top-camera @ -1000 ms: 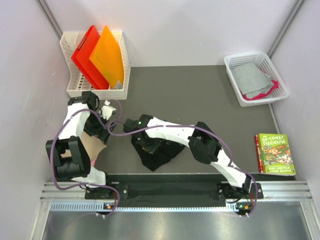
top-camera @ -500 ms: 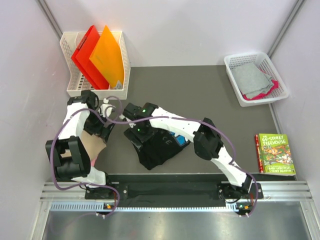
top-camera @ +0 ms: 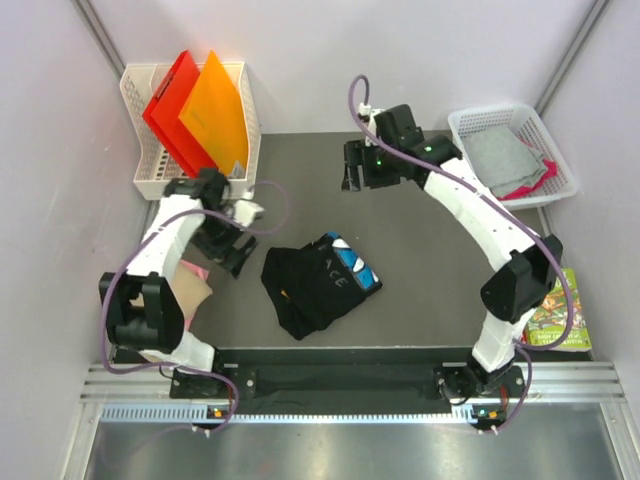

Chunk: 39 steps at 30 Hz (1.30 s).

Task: Fold and stack the t-shirts
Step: Fold the long partially folded tshirt into a neat square, then smooth out wrinkles on the folded tshirt

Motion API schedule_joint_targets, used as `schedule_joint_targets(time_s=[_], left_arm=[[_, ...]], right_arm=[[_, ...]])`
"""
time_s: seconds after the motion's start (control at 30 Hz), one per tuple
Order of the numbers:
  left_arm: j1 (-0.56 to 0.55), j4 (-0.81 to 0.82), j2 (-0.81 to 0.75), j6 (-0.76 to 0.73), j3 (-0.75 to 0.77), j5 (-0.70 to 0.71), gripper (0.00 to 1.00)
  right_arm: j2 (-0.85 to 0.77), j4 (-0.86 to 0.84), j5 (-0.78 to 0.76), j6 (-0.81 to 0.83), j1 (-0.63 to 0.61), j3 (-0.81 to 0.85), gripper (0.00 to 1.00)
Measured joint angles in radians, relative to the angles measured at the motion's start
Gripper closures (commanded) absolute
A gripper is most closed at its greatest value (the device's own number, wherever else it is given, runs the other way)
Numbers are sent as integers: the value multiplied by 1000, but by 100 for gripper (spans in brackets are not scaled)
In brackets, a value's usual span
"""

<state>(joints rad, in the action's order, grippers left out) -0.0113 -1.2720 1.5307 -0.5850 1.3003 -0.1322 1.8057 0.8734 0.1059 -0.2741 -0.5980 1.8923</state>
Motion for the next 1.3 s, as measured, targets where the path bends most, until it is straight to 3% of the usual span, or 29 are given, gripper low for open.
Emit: schedule_joint_targets(time_s=[0.07, 0.2, 0.43, 0.77, 1.07, 1.3], left_arm=[[-134, -1, 0, 19, 25, 3, 1], [-312, -16, 27, 61, 97, -18, 1], [-362, 10, 196, 145, 224, -37, 1], [-378, 113, 338, 225, 235, -100, 1], [-381, 155, 308, 239, 191, -117, 1], [-381, 210, 269, 239, 90, -100, 1]], right_arm=[[-26, -32, 19, -10, 37, -35, 36], [-8, -56, 63, -23, 37, -127, 55], [55, -76, 147, -45, 48, -308, 80], [54, -134, 355, -105, 140, -349, 84], [47, -261, 621, -212, 129, -420, 83], [76, -351, 739, -275, 111, -425, 84]])
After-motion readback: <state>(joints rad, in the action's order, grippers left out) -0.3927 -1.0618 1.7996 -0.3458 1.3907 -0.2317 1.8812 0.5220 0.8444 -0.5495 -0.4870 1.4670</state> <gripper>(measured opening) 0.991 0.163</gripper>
